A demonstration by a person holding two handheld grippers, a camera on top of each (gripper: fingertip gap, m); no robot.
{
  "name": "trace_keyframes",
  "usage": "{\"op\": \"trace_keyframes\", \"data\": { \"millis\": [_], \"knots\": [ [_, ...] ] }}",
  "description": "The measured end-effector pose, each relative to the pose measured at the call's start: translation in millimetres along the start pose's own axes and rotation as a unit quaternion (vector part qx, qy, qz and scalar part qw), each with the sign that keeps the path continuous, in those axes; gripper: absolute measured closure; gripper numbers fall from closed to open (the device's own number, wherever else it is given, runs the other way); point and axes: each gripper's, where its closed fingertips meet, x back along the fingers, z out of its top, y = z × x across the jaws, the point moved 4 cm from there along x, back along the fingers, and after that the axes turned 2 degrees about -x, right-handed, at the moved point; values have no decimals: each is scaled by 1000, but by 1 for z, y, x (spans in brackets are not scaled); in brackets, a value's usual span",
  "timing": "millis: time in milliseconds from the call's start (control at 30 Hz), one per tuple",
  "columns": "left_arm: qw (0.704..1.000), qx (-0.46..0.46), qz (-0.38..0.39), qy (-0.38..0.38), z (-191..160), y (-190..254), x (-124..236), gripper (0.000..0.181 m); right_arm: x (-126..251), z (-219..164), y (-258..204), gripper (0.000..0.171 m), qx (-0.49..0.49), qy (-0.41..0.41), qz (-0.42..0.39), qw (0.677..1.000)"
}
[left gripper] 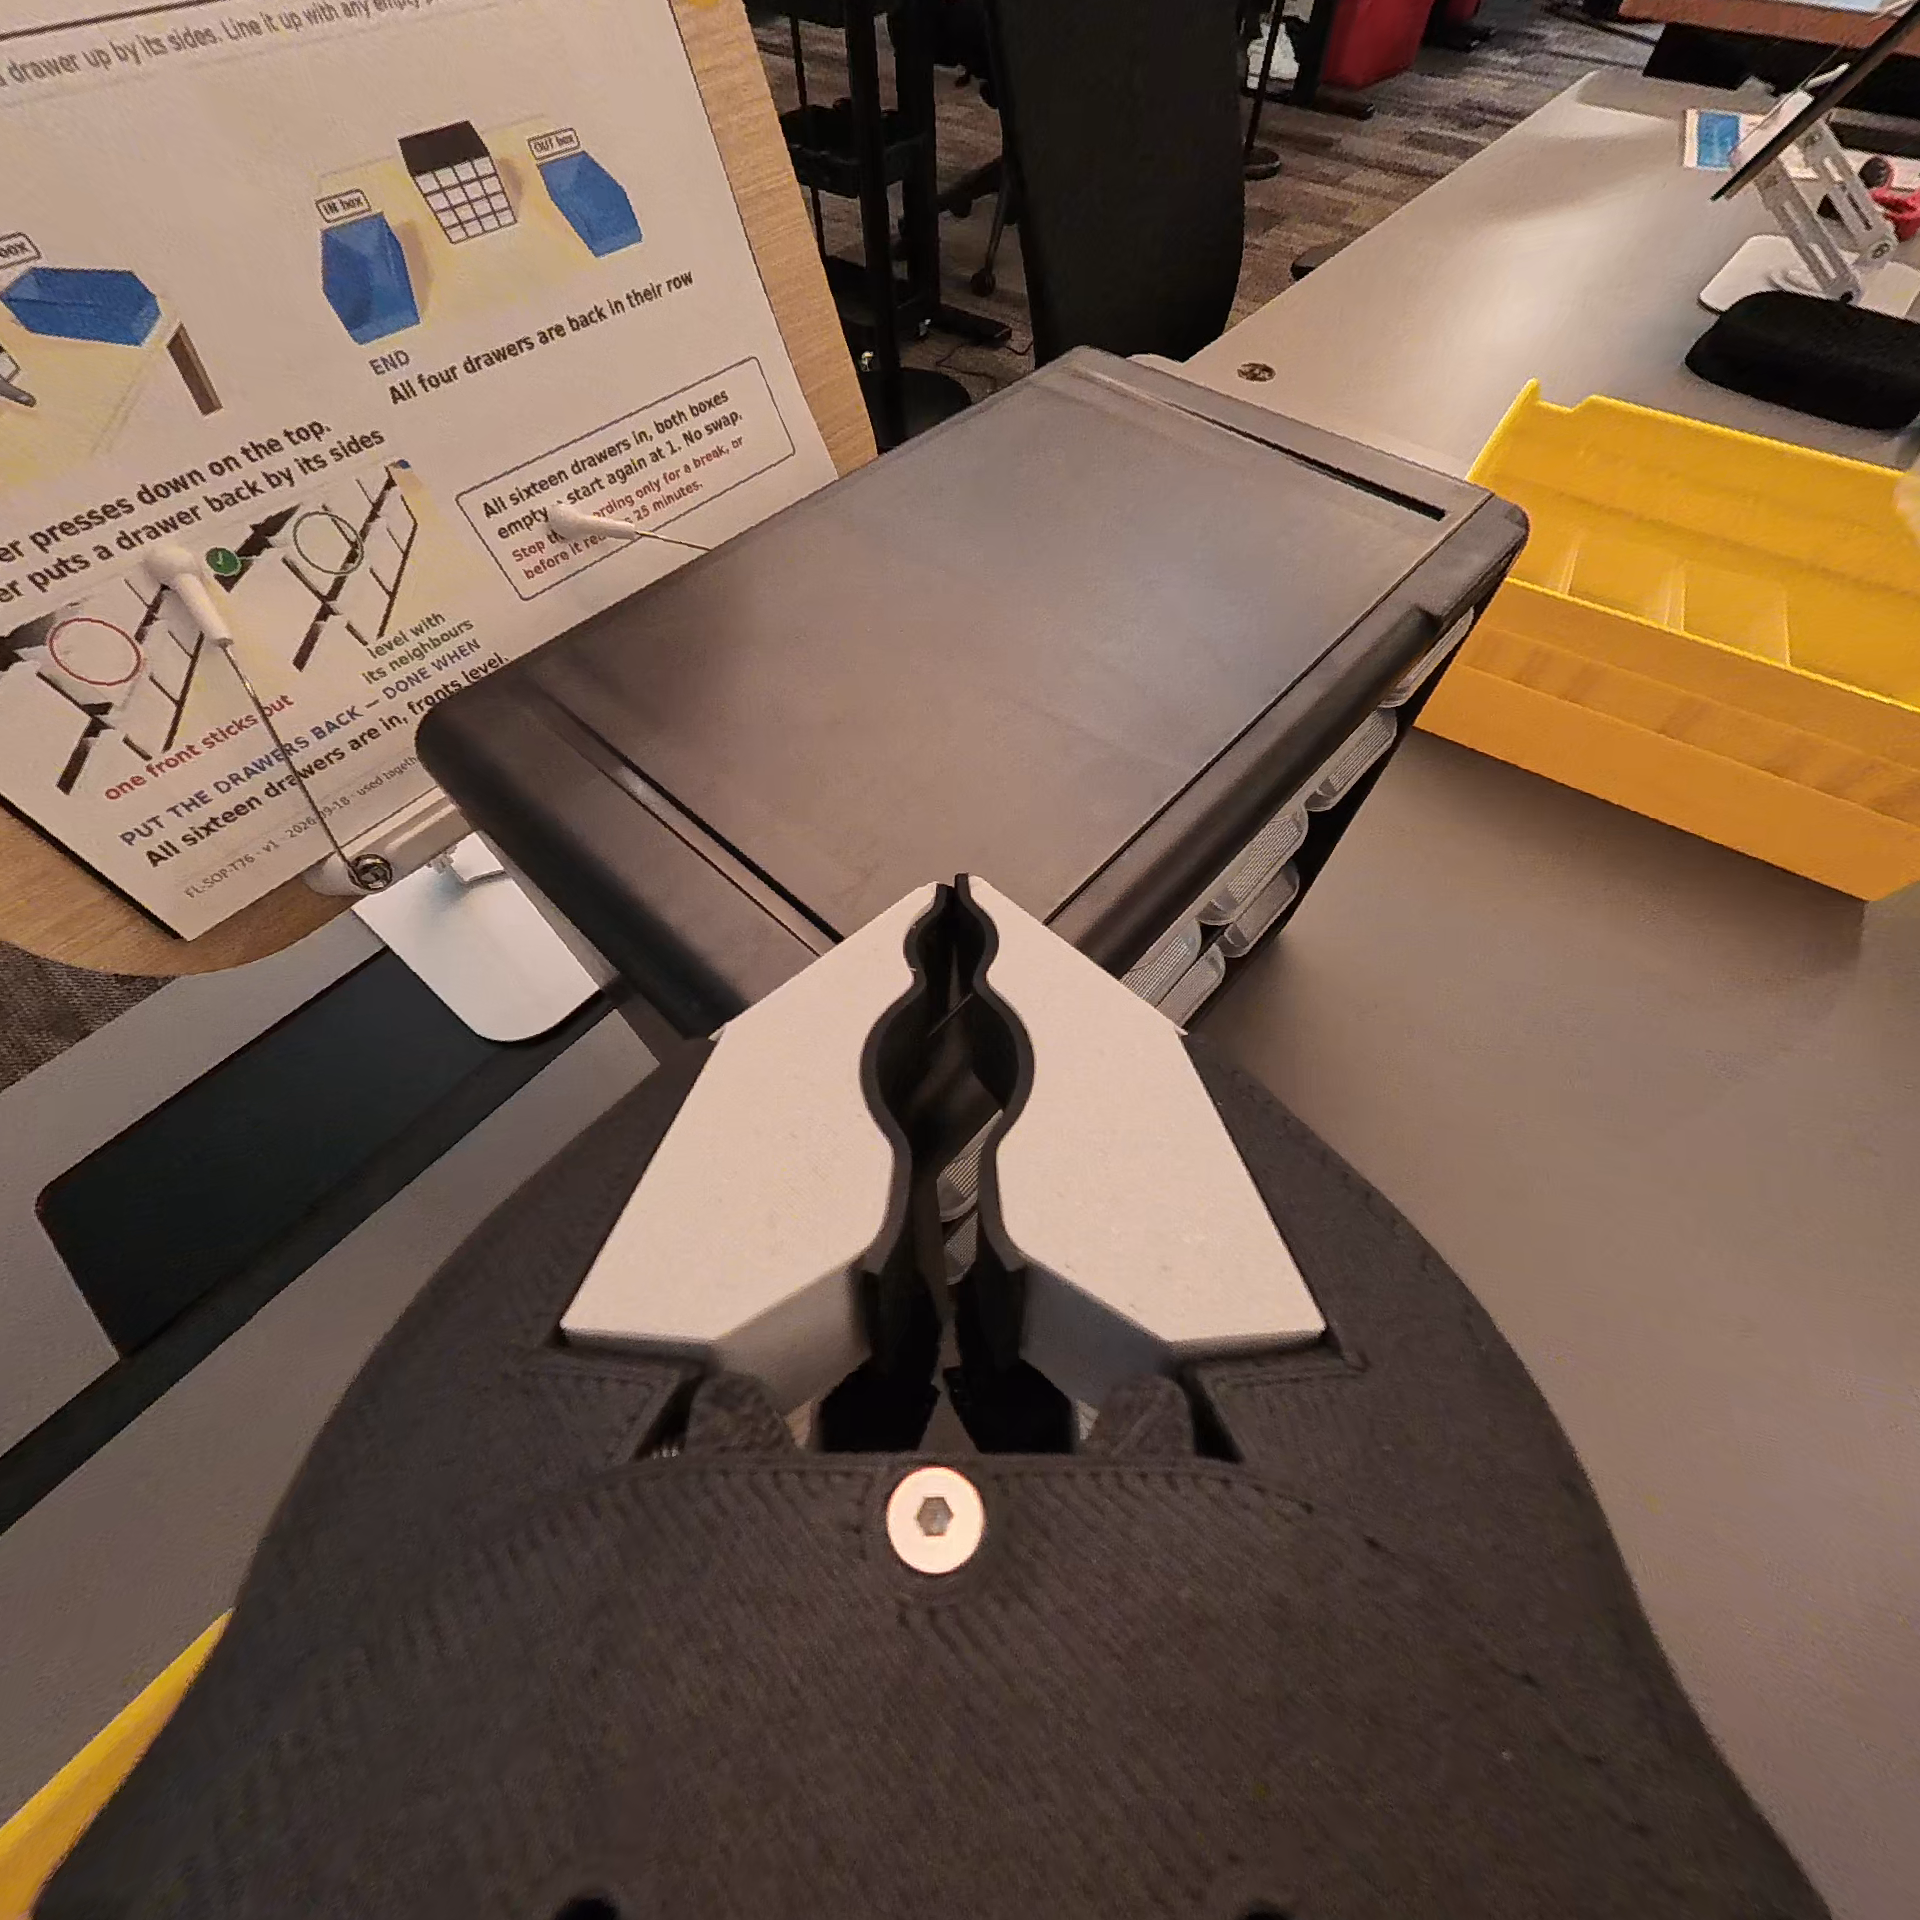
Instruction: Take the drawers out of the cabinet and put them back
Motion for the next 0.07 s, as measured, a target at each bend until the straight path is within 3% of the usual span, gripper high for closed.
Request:
{"op": "trace_keyframes", "data": {
  "millis": [33, 67],
  "knots": [
    [1000, 0, 1, 0, 0, 0, 0, 181, -11, -10, 2, 157, -6, -9, -7, 1000],
    [1000, 0, 2, -1, 0, 0, 0, 181, -20, -18, 2, 157, -7, -20, -11, 1000]
  ]
}}
